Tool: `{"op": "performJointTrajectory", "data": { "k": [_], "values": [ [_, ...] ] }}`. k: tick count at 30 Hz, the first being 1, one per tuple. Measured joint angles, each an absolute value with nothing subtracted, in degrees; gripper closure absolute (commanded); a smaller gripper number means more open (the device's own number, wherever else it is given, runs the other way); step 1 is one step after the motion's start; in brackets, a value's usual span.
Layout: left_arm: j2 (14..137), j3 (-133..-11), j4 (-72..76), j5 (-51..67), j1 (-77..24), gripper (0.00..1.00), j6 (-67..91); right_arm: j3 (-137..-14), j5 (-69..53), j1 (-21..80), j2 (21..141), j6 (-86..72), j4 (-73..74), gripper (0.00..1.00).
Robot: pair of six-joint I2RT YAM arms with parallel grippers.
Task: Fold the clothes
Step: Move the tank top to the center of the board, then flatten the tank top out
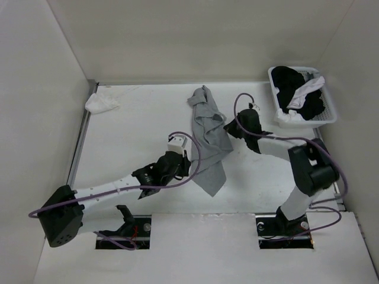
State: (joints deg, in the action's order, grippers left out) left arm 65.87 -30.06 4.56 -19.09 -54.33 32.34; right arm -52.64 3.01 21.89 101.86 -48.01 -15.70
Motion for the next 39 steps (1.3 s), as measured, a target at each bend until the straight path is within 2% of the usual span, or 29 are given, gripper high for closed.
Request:
{"op": "performJointTrajectory", "data": {
  "k": [3, 5, 6, 9, 13, 19, 25, 27, 31, 34, 35, 36, 38, 39],
  "values": [
    [61.69, -31.18, 1.89, -19.25, -54.02, 0.94, 31.57, -48.97, 4.21, 22.81, 89.34, -47.33, -15.59, 1.00],
    [57.43, -32.93, -1.19, -19.49, -53.89, 0.94, 30.79, -47.75, 6.33, 25.12, 76.64, -46.04, -13.96, 1.00],
    [54.37, -34.15, -2.20, -19.66, -53.89, 0.94, 30.41, -47.99, 7.90, 27.42, 68.01, -44.73, -12.47, 0.99],
    [46.78, -37.17, -3.42, -20.21, -53.91, 0.94, 29.95, -51.88, 11.84, 33.39, 53.58, -42.09, -7.40, 0.98],
    [43.79, -38.06, -2.76, -21.43, -56.29, 0.93, 30.74, -60.47, 17.72, 39.86, 46.37, -40.71, -0.27, 1.00],
    [48.34, -33.76, -1.85, -25.10, -68.47, 0.90, 31.94, -65.30, 28.38, 49.78, 49.52, -40.69, 12.34, 0.99],
    [43.16, -33.45, -3.40, -32.56, -75.05, 0.89, 31.29, -73.89, 36.69, 66.76, 57.56, -37.28, 17.98, 0.98],
    [40.71, -33.50, -3.92, -35.18, -75.18, 0.88, 31.24, -74.06, 36.45, 66.26, 58.26, -37.10, 18.00, 0.99],
    [39.97, -33.52, -5.15, -38.68, -73.30, 0.85, 31.29, -71.46, 27.35, 51.72, 63.61, -38.13, 14.35, 1.00],
    [41.41, -33.52, -7.20, -40.27, -69.67, 0.70, 31.42, -71.05, 19.27, 43.48, 72.31, -38.54, 10.55, 1.00],
    [41.50, -33.52, -8.21, -40.42, -67.72, 0.60, 31.92, -71.02, 17.19, 41.91, 75.64, -38.52, 9.56, 1.00],
    [41.32, -33.52, -8.64, -40.62, -66.41, 0.55, 32.14, -71.02, 15.46, 41.23, 78.43, -38.37, 9.15, 0.99],
    [40.51, -33.50, -9.15, -40.93, -63.53, 0.48, 32.80, -70.98, 13.02, 41.76, 81.49, -37.76, 8.97, 0.99],
    [39.77, -33.32, -9.15, -40.99, -61.67, 0.47, 33.43, -70.98, 12.12, 42.54, 81.82, -37.43, 8.97, 0.99]
  ]
}}
